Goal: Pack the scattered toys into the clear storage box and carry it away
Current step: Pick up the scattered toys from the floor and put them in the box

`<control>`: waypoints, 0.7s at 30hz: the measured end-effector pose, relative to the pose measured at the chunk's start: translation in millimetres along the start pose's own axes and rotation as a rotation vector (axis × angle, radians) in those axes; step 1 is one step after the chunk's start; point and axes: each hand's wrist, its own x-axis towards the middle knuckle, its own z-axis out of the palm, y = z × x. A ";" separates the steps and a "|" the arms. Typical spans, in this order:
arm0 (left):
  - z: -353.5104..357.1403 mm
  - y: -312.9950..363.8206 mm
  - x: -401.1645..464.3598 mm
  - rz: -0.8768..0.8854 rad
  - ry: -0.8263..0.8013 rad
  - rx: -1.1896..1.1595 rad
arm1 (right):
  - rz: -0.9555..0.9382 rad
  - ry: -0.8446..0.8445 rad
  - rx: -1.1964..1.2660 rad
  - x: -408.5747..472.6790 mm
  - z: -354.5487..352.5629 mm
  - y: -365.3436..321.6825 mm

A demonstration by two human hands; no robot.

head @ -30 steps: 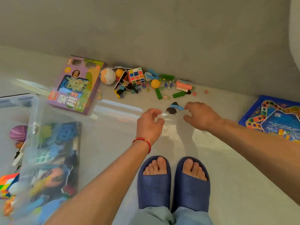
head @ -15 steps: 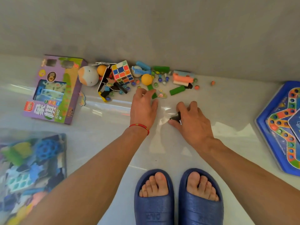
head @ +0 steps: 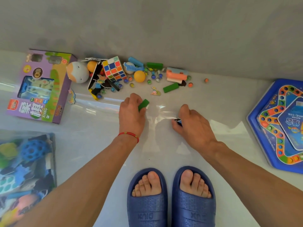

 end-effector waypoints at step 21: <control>15.8 19.0 39.3 0.238 -0.177 0.004 | 0.359 0.306 0.252 77.5 -30.8 63.0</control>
